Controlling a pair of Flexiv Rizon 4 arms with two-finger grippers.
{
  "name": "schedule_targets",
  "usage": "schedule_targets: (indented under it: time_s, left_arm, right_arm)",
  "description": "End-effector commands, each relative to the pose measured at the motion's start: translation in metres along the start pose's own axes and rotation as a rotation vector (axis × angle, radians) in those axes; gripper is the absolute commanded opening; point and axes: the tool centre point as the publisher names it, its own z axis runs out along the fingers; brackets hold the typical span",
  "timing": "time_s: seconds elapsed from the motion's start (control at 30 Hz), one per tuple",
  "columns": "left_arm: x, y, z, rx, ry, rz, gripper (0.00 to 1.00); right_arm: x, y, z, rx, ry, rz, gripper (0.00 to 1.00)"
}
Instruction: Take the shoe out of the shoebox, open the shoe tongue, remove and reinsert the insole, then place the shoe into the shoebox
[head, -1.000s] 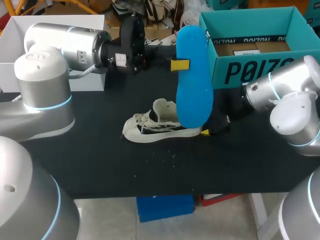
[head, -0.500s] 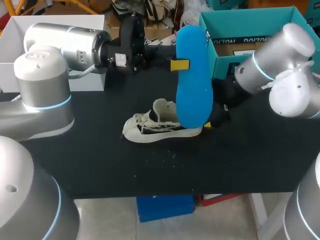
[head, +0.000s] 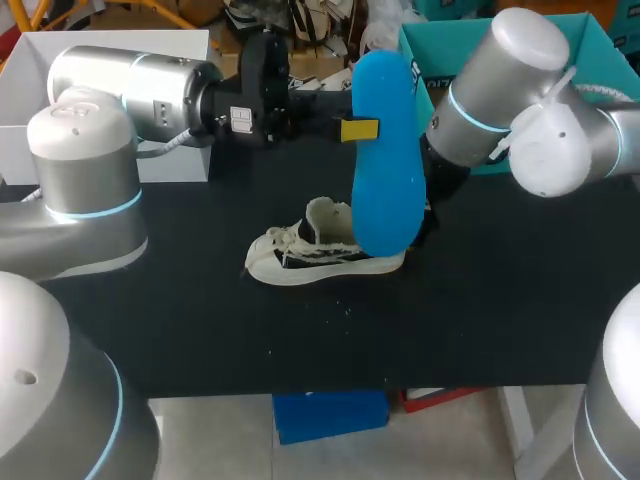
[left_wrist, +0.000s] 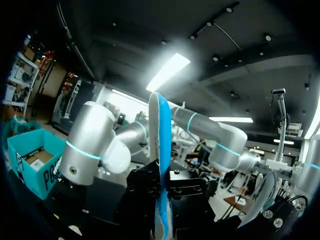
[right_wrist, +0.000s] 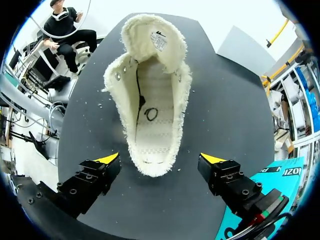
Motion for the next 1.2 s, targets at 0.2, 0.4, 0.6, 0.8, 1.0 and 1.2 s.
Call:
schedule_targets:
  time_s: [0.2,0.4,0.6,0.8,1.0,1.2]
  left_arm:
    - [0.0,0.001,0.002,0.001,-0.005,0.002,0.0]
    - [0.0,0.001,0.002,0.001,-0.005,0.002,0.0]
    - [0.0,0.001,0.002,0.001,-0.005,0.002,0.0]
    - [0.0,0.001,0.002,0.001,-0.005,0.002,0.0]
    - [0.0,0.001,0.002,0.001,-0.005,0.002,0.0]
    - [0.0,0.001,0.002,0.001,-0.005,0.002,0.0]
  right_arm:
    - [0.002,0.013,0.004,0.217,0.011,0.002,1.0]
    - [0.002,0.017,0.005,0.235,0.021,-0.005,1.0]
    - [0.002,0.019,0.005,0.241,0.027,-0.006,1.0]
    - [0.003,0.02,0.007,0.232,0.039,-0.012,1.0]
    - [0.006,0.021,0.004,0.055,0.033,-0.003,1.0]
    - [0.007,0.021,0.004,-0.123,0.02,0.008,1.0]
